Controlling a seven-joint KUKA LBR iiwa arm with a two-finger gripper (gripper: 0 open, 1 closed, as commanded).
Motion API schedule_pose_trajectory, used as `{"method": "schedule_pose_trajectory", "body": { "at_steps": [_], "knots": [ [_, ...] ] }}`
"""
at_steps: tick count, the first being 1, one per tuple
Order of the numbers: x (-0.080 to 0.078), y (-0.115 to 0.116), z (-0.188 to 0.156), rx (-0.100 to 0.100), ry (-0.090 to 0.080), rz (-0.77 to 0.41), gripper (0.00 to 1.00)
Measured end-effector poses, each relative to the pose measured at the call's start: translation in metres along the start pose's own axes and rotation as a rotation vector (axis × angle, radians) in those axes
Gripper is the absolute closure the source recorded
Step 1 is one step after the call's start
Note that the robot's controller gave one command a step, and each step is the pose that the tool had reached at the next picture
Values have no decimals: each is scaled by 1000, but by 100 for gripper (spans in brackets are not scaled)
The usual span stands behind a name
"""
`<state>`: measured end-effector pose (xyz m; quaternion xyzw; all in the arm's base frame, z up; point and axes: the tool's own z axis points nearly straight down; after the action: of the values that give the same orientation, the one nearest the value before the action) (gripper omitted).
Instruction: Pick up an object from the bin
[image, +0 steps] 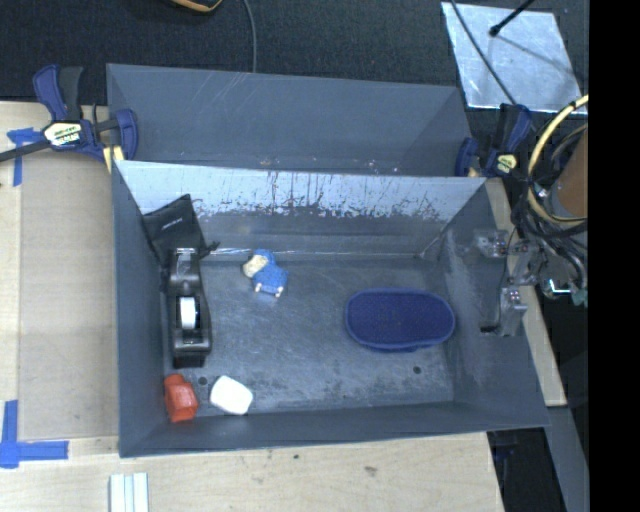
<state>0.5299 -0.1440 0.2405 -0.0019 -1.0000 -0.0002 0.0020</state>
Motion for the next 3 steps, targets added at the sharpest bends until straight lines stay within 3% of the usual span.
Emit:
{"method": "schedule_pose_trajectory", "body": {
  "at_steps": [1,2,3],
  "knots": [
    [23,34,138,-1,1,-56,0],
    [-28,40,171,1,-9,3,0],
    [-29,40,167,3,-15,2,100]
  ]
}}
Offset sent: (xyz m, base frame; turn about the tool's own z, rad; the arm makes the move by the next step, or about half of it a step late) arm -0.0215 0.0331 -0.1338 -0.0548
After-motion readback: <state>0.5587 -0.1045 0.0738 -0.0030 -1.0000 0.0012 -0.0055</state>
